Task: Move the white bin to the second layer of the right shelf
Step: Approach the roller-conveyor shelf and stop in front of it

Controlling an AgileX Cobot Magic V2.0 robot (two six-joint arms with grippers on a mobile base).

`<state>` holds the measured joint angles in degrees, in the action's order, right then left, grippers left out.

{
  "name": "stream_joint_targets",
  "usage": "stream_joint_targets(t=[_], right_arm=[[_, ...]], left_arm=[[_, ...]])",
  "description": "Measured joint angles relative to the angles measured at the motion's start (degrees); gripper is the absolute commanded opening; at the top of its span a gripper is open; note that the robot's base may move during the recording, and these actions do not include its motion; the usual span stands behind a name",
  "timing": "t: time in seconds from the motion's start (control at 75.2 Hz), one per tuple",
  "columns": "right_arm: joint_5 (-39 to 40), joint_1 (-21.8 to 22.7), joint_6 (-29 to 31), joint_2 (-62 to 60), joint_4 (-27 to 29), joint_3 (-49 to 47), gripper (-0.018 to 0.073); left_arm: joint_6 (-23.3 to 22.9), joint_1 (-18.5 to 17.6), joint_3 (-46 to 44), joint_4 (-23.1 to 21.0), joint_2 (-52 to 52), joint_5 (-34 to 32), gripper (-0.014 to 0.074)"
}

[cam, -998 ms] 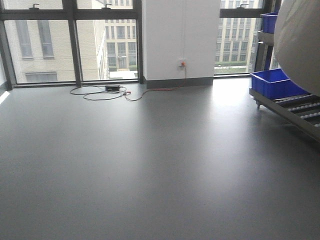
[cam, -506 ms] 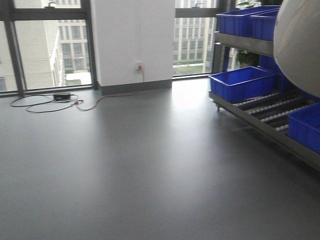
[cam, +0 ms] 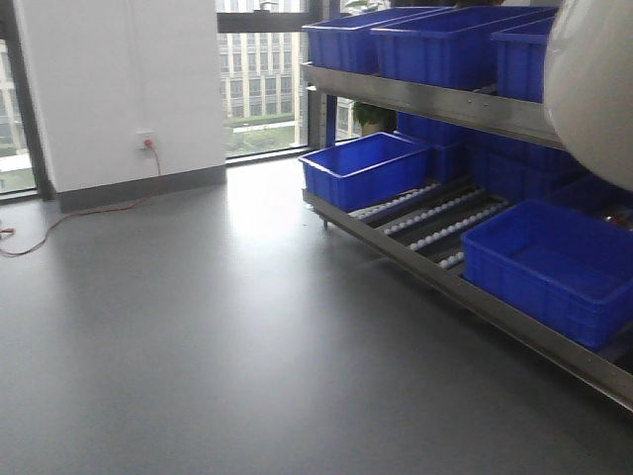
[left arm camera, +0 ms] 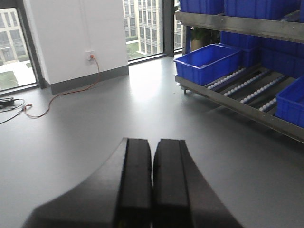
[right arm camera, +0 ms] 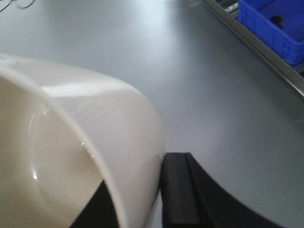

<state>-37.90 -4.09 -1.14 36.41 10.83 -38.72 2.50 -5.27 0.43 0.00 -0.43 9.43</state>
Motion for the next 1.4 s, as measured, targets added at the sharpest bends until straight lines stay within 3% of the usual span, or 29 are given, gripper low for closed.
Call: stream_joint_targets(t=[1.397], right_arm=[[0.0,0.0,0.0,0.0,0.0,0.0,0.0056]], left_arm=[[0.0,0.0,0.0,0.0,0.0,0.0,0.0085]])
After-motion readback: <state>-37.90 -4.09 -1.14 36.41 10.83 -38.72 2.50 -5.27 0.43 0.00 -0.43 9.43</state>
